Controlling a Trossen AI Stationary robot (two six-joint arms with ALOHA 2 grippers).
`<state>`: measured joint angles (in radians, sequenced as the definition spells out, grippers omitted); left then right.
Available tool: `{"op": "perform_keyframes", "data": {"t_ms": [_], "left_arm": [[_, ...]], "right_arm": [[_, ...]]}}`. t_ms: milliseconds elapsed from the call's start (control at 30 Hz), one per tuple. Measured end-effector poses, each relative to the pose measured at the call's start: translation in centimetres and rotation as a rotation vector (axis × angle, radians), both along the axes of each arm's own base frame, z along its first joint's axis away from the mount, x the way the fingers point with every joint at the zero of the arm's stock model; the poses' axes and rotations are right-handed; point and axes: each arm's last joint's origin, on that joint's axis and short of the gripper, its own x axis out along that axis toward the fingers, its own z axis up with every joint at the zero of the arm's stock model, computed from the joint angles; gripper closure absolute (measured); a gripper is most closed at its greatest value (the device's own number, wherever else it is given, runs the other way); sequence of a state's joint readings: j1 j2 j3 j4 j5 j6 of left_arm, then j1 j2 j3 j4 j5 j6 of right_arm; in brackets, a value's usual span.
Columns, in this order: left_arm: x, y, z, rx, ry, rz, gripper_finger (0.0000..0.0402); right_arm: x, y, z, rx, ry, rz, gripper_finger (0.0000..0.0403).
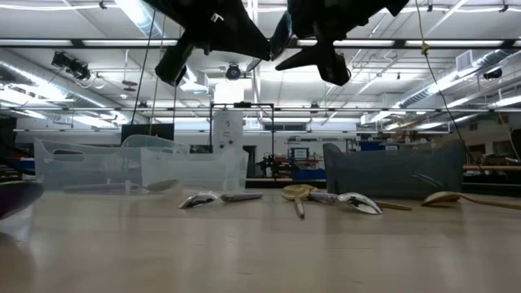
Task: Sort silverware by color (type)
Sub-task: Put the purple spoon into the black bin
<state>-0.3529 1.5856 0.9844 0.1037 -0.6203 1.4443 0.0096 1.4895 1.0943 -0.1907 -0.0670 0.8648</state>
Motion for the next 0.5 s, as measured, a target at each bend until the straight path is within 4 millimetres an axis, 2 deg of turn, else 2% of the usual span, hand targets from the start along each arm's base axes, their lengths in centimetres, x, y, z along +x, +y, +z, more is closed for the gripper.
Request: {"op": "perform_keyframes", "data": {"t_ms": [500], "left_arm": [[1.5, 2.4, 0.4, 0.006, -0.042, -0.097, 0.0385]], "right_arm": [[0.2, -0.4, -0.2, -0.032, -0.004, -0.063, 0.0234]]}}
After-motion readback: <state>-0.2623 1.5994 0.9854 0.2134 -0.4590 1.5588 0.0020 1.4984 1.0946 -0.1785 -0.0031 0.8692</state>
